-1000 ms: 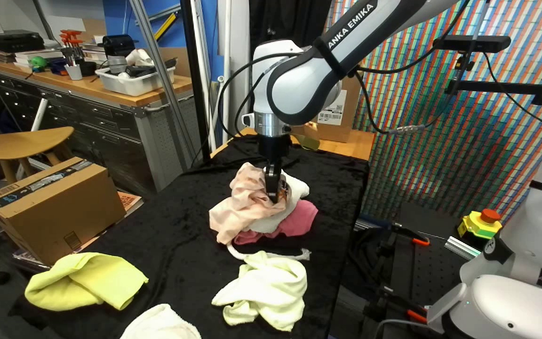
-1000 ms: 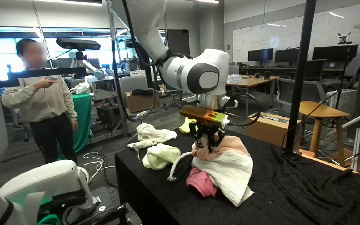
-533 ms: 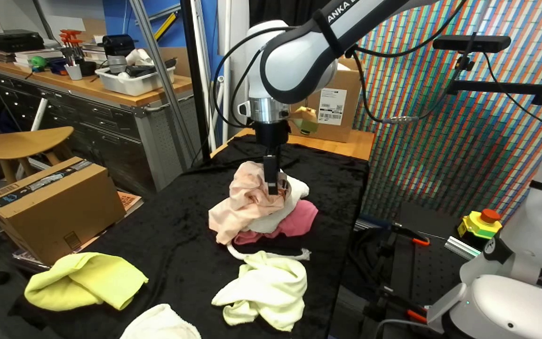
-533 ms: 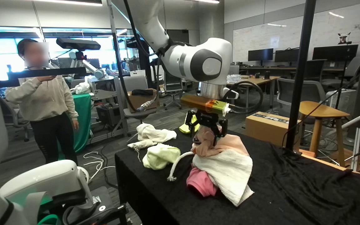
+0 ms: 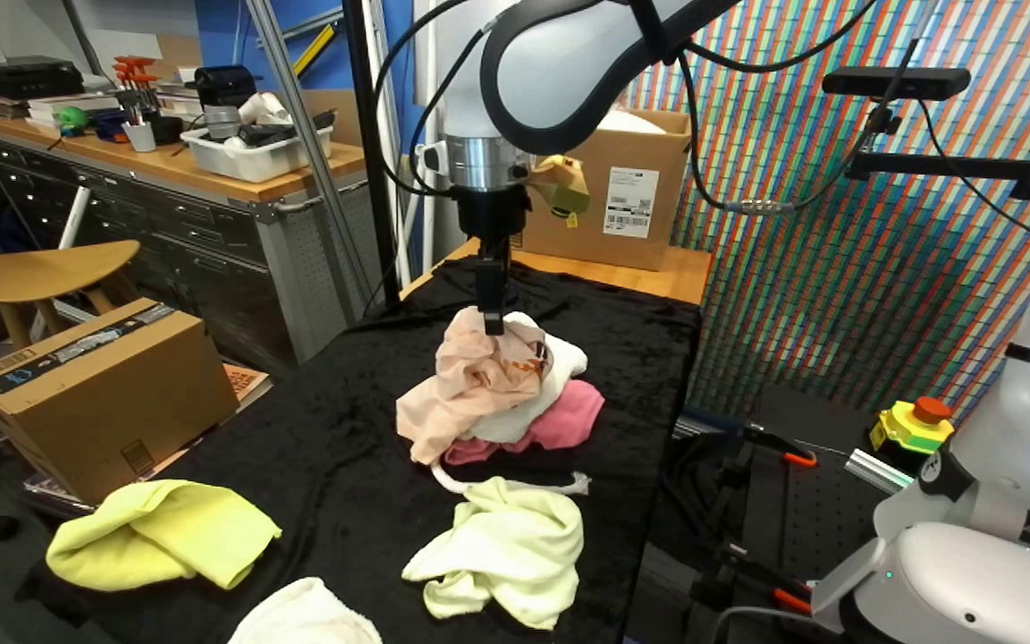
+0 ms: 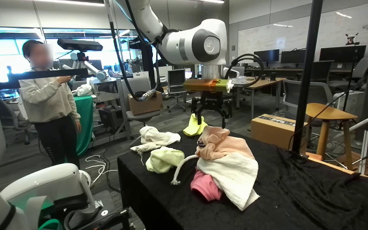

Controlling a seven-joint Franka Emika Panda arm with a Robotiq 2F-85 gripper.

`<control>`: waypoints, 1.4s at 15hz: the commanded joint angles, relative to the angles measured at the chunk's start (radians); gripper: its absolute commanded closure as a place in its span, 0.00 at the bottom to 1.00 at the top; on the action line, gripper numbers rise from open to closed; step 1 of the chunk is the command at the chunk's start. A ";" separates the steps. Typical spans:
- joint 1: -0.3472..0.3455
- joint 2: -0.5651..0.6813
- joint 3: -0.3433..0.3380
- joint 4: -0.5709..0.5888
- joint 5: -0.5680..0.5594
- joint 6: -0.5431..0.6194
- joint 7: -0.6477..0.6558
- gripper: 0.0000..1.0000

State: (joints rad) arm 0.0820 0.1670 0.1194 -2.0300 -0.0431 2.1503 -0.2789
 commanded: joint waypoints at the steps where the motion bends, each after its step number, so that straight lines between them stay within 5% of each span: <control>1: 0.049 0.058 0.019 0.122 -0.077 -0.012 0.051 0.00; 15: 0.239 0.519 0.035 0.623 -0.201 0.002 0.103 0.00; 21: 0.278 0.655 0.020 0.751 -0.216 0.054 0.119 0.00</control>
State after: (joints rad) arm 0.3309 0.7427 0.1577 -1.3824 -0.2321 2.1740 -0.1869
